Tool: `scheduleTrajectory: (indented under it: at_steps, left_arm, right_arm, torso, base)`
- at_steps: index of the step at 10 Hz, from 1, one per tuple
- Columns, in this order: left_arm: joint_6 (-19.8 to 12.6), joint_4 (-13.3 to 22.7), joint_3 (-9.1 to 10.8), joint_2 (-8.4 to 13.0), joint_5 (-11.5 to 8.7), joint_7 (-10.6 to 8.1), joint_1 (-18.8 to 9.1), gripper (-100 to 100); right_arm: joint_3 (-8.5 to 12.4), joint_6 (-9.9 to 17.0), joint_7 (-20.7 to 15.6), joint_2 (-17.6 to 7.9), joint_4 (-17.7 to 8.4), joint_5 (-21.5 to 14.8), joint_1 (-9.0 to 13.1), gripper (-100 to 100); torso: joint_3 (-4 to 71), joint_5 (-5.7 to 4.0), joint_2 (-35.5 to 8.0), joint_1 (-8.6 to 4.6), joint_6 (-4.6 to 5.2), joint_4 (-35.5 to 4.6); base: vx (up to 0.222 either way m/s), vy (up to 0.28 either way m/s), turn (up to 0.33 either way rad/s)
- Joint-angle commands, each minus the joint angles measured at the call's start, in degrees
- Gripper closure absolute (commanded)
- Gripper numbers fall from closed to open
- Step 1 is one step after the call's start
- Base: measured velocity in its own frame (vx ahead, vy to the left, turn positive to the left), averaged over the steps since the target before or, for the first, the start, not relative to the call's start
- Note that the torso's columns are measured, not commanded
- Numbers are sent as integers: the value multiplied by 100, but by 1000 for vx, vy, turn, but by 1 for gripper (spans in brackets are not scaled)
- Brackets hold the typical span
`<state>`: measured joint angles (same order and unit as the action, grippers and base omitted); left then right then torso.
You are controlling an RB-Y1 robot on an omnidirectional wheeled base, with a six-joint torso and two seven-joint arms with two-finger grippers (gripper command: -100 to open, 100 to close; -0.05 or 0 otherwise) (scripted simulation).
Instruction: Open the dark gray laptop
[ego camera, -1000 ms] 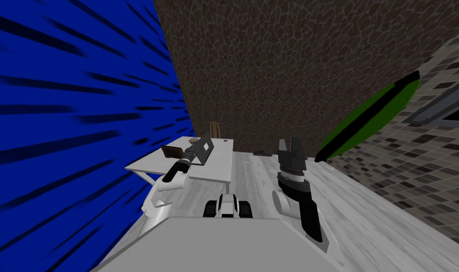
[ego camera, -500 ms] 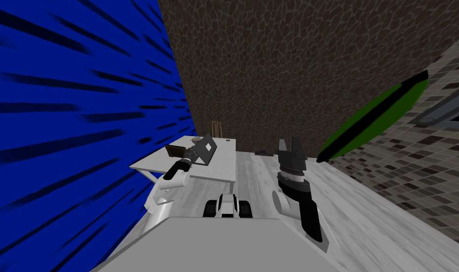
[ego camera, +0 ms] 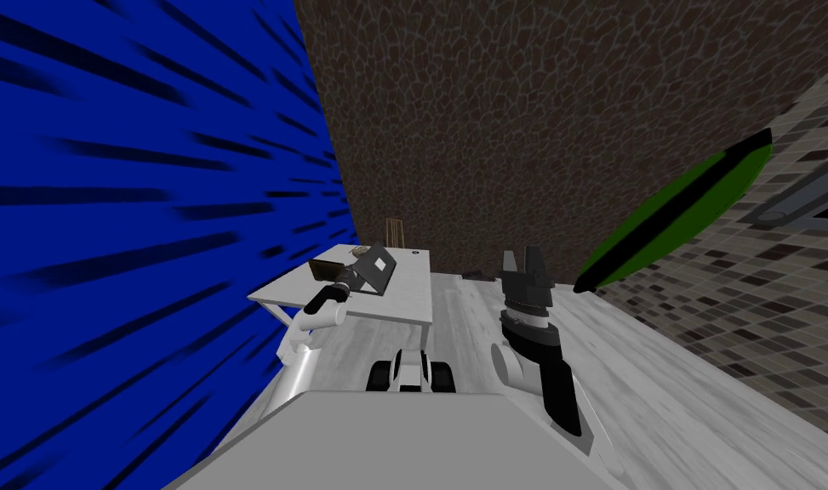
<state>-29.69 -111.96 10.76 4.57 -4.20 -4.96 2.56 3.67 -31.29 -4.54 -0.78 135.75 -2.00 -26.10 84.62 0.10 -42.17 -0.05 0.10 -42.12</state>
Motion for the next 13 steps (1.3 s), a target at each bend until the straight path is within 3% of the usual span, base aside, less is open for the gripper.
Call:
scheduleTrajectory:
  at_steps: [1,2,3,4,7,8,9,13]
  left_arm:
    - [-99,432,106,21,-285,-341,-304,100]
    - [-116,596,148,28,-389,-463,-418,100]
    - [-85,505,128,28,-317,-368,-346,100]
    - [12,730,121,-97,-518,-544,-346,100]
    - [184,1038,104,-282,-808,-770,-338,100]
    - [298,1243,92,-406,-1001,-920,-333,100]
    - [-19,850,139,-309,-905,-852,-299,-100]
    - [-525,322,224,-255,-929,-924,-257,-100]
  right_arm:
    - [0,0,0,0,0,0,0,0]
    - [0,0,0,0,0,0,0,0]
    - [0,0,0,0,0,0,0,0]
    - [0,0,0,0,0,0,0,0]
    - [1,0,0,-1,0,0,0,0]
    - [0,0,0,0,0,0,-1,0]
    - [0,0,0,-1,0,0,-1,0]
    - [-1,0,0,1,1,0,0,0]
  torso:
    - [1,-3,1,-1,2,-3]
    - [1,-7,-1,-1,0,-9]
    - [-3,-10,-8,-1,-3,-16]
    - [-6,-16,-11,-17,-7,-21]
    - [-3,-4,-9,23,-11,-18]
    - [-3,-9,-7,7,-11,-18]
    - [-1,-6,-3,6,-6,-11]
    - [-13,-20,-24,-15,-7,-28]
  base:
    - [-44,83,1]
    - [-44,87,4]
    - [-19,42,-3]
    - [4,78,-1]
    - [2,138,-19]
    - [21,141,-4]
    - [21,60,-7]
    - [22,-35,4]
